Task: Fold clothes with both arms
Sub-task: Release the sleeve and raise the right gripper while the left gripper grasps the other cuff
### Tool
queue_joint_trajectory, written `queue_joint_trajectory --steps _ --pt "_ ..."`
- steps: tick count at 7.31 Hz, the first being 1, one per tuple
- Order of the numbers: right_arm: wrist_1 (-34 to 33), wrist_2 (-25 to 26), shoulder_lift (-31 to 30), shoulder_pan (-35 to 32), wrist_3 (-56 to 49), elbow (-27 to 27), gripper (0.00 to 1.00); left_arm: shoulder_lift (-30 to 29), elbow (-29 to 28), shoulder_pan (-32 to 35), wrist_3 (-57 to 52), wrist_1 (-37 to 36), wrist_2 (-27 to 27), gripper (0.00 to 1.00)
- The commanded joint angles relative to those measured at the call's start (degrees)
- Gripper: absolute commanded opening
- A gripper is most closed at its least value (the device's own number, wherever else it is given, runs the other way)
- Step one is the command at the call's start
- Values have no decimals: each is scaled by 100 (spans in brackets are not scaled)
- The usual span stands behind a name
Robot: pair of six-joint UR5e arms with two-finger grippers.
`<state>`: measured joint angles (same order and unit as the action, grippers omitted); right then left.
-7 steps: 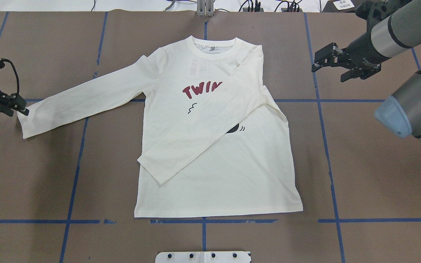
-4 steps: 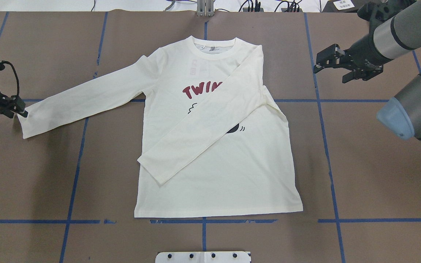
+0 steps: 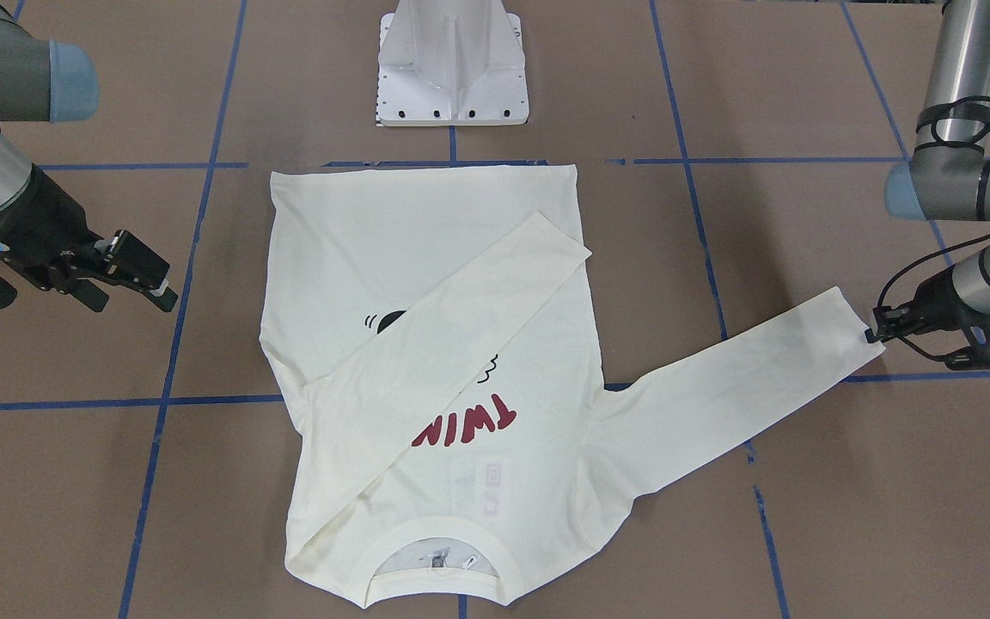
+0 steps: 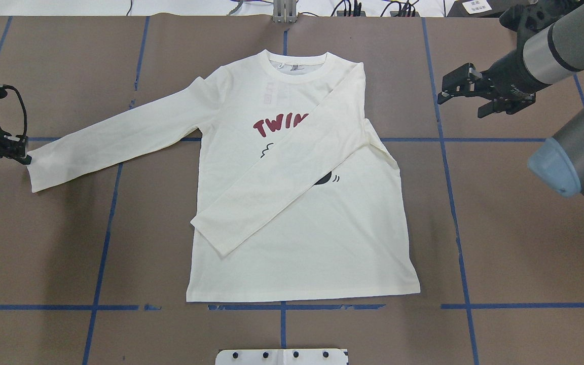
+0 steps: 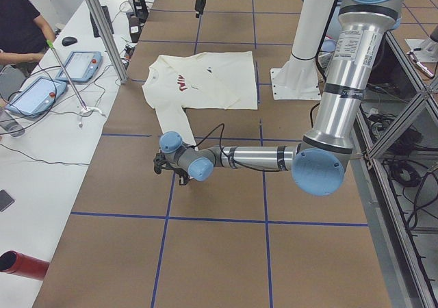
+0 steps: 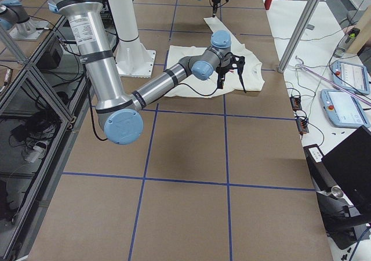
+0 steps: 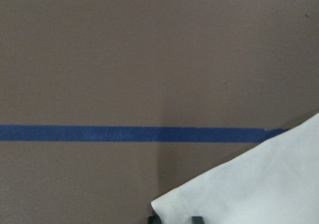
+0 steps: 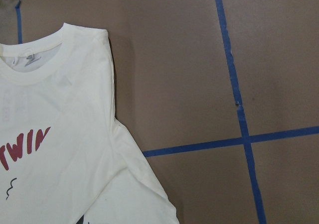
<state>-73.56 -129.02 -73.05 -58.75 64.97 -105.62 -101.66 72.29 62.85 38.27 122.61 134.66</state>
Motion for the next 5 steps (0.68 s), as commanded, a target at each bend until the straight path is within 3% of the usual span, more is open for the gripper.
queue_joint_trajectory --steps 1,2,3,5 --pt "-27 -62 -69 -66 -19 -37 99 -46 92 8 31 -9 8 0" --pt "-36 -62 -69 -66 -28 -37 99 -29 623 16 48 -104 60 0" --pt "-36 -62 -104 -92 -54 -37 99 -90 1298 8 510 -488 478 0" --pt "-53 -62 -288 -285 -473 -11 99 -991 2233 -149 2471 -878 930 0"
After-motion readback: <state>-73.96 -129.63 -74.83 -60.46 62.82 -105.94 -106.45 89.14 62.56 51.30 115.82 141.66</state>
